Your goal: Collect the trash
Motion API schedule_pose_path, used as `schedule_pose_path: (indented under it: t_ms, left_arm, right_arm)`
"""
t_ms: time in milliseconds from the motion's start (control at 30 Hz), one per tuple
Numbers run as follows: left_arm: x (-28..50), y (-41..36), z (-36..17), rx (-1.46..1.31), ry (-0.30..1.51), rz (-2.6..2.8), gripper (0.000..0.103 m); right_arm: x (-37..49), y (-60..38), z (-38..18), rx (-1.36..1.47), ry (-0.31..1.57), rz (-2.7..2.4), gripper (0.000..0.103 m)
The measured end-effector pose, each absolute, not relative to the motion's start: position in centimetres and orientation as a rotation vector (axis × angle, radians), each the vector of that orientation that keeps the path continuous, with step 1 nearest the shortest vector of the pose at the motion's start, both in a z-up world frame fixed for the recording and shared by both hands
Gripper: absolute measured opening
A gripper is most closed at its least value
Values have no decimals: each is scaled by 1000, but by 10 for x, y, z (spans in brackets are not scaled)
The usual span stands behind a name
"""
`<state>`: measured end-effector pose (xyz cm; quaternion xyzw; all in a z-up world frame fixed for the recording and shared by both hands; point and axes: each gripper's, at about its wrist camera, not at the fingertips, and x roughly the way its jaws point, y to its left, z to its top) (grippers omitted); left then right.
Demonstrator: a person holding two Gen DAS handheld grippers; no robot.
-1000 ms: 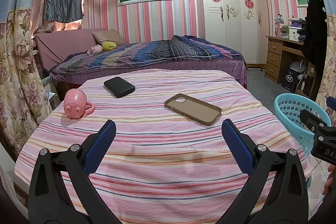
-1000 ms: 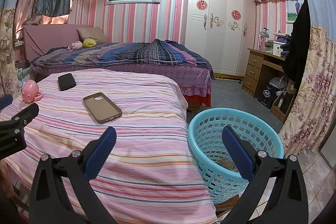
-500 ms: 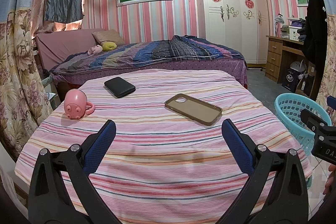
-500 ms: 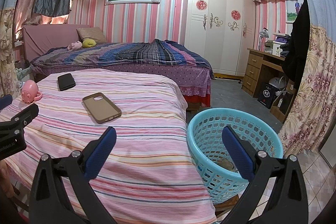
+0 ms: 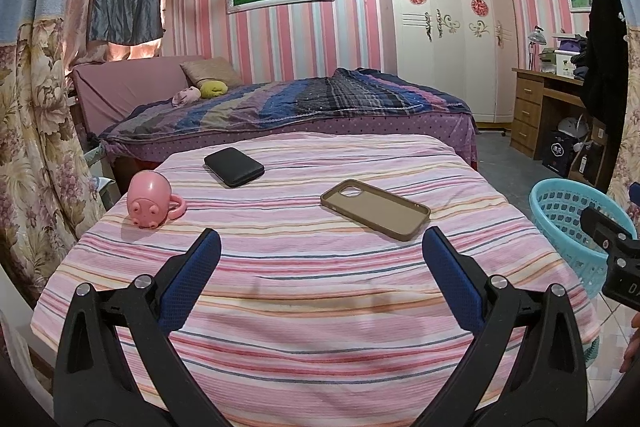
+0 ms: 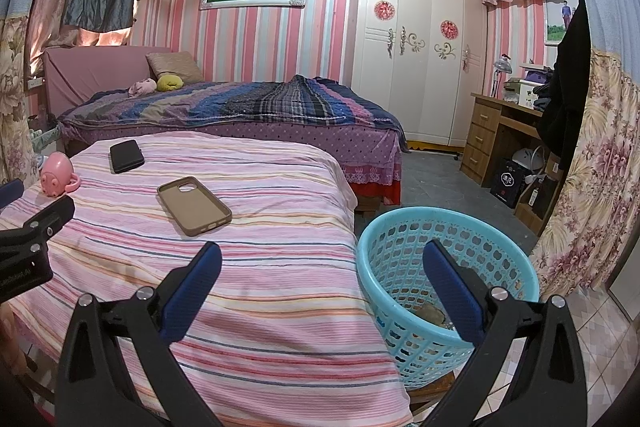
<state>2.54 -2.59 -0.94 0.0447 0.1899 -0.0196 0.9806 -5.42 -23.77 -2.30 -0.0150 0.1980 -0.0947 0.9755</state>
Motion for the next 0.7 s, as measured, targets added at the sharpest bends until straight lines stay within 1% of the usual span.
schedule_pose_path:
  t_ms: [700]
  left_arm:
    - [24, -25, -7, 101, 362, -29, 97]
  right_arm:
    - [-50, -236, -22, -45, 401, -195, 98]
